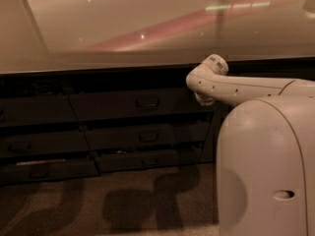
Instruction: Open top drawer
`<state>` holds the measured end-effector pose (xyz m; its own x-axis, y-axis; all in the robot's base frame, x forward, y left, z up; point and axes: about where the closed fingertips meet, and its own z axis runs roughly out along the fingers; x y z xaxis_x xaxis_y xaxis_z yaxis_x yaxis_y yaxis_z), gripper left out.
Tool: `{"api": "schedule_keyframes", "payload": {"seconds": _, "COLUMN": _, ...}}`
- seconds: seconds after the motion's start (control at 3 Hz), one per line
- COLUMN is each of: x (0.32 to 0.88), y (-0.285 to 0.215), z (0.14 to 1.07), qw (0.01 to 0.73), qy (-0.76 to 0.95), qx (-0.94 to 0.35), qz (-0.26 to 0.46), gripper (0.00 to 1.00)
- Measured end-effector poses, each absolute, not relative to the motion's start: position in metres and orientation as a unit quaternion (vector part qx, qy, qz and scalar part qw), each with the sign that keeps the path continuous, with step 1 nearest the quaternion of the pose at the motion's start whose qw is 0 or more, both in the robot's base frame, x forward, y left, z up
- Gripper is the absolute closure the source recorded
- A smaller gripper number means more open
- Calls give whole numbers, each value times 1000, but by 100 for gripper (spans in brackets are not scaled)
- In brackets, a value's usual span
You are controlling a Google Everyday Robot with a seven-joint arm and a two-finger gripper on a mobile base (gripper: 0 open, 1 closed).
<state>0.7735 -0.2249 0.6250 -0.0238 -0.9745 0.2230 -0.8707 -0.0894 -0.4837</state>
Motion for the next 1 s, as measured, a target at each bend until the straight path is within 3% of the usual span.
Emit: {"api": "schedule_keyframes", "payload": {"seconds": 1.0, "x": 775, "y": -225, "z": 628, "qw": 118, "qy": 667, "qx": -698, "qz": -232, "gripper": 100}}
